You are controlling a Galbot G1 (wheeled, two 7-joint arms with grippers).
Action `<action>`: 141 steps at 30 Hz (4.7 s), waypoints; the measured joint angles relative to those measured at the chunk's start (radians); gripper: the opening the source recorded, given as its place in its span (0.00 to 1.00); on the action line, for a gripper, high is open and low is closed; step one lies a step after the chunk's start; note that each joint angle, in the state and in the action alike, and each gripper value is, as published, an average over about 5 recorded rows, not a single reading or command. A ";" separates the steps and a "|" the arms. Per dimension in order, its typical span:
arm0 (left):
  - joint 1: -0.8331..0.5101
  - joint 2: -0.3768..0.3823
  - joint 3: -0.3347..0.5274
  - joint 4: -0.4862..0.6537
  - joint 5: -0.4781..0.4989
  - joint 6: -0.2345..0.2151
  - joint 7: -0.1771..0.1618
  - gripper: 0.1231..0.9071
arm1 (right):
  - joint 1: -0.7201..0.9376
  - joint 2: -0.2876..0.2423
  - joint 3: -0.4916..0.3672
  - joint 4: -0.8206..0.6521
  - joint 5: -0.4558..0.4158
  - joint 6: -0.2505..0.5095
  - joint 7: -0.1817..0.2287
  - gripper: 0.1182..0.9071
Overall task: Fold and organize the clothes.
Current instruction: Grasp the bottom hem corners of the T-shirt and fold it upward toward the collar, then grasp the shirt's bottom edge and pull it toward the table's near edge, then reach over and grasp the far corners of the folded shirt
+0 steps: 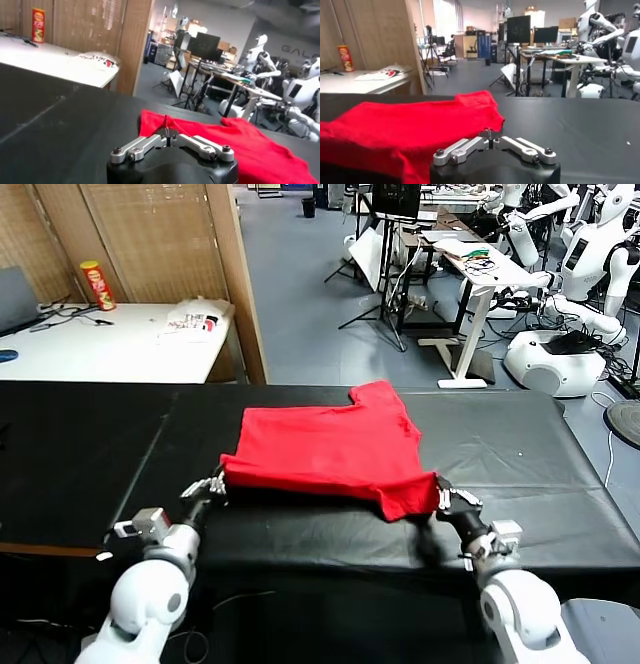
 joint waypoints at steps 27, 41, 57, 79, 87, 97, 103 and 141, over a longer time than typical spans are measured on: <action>-0.057 0.025 0.030 0.110 0.064 0.022 0.041 0.85 | -0.134 -0.049 0.054 0.143 0.015 -0.087 -0.059 0.86; -0.030 0.032 0.019 0.127 0.021 0.047 0.078 0.71 | -0.182 -0.015 0.050 0.144 -0.011 -0.083 -0.065 0.26; -0.027 0.033 0.019 0.163 0.036 0.079 0.093 0.01 | -0.209 -0.040 0.066 0.192 0.004 -0.144 -0.029 0.01; 0.285 0.109 -0.045 -0.162 0.148 0.171 0.049 0.00 | -0.496 -0.101 0.141 0.426 0.031 -0.240 -0.001 0.01; 0.365 0.095 -0.065 -0.229 0.148 0.191 0.032 0.12 | -0.552 -0.085 0.150 0.484 0.018 -0.274 -0.007 0.45; 0.400 0.094 -0.101 -0.298 0.126 0.235 0.026 0.78 | -0.528 -0.112 0.178 0.571 0.112 -0.202 0.019 0.86; 0.293 0.127 -0.124 -0.293 0.016 0.231 0.014 0.86 | -0.264 -0.143 0.121 0.434 0.144 -0.156 0.049 0.86; -0.578 0.101 0.199 0.598 -0.157 0.328 0.045 0.86 | 0.746 0.125 -0.283 -0.757 0.080 -0.272 0.059 0.86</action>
